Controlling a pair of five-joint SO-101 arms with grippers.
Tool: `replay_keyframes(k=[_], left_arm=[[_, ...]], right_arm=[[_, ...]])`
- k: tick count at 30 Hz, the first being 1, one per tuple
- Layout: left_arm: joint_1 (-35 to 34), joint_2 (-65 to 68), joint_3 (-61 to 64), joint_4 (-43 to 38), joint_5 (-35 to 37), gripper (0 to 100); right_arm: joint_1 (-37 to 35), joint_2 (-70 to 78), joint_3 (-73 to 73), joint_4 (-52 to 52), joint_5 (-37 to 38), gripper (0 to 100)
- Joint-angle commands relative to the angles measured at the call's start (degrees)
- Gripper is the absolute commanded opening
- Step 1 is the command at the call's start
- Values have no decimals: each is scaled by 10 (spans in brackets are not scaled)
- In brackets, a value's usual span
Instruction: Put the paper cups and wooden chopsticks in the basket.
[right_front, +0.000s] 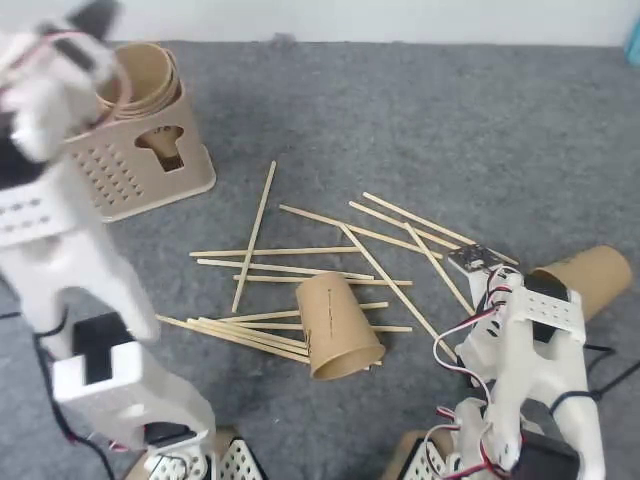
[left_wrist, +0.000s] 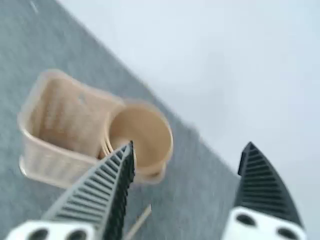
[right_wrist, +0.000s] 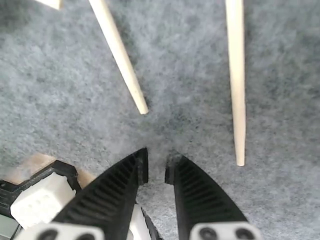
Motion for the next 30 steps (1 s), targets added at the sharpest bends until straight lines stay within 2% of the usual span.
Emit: replay_keyframes(k=[1, 4, 7, 11, 15, 18, 23, 26, 30], left_arm=[[-49, -17, -47, 19, -10, 288], [-82, -21, -13, 20, -32, 269], [-94, -68, 76, 20, -50, 254], [-93, -214, 243, 17, -60, 230], [-97, -351, 426, -16, -112, 230], [-118, -425, 603, -91, -136, 230], [-175, -535, 918, -273, -137, 229], [-192, -596, 1079, -367, -149, 231], [-196, -644, 1242, -485, -213, 231]], right_arm=[[-1, -21, -4, 9, 4, 69], [0, -21, -4, 9, 4, 69], [0, -21, -3, 10, 4, 69], [0, -21, -2, 10, 4, 69], [-22, -21, -5, 11, 4, 67], [-87, -21, -6, 15, -5, 65], [-156, -65, -54, 33, -54, 65], [-207, -149, -92, 87, -55, 65], [-292, -302, -119, 152, -55, 65]])
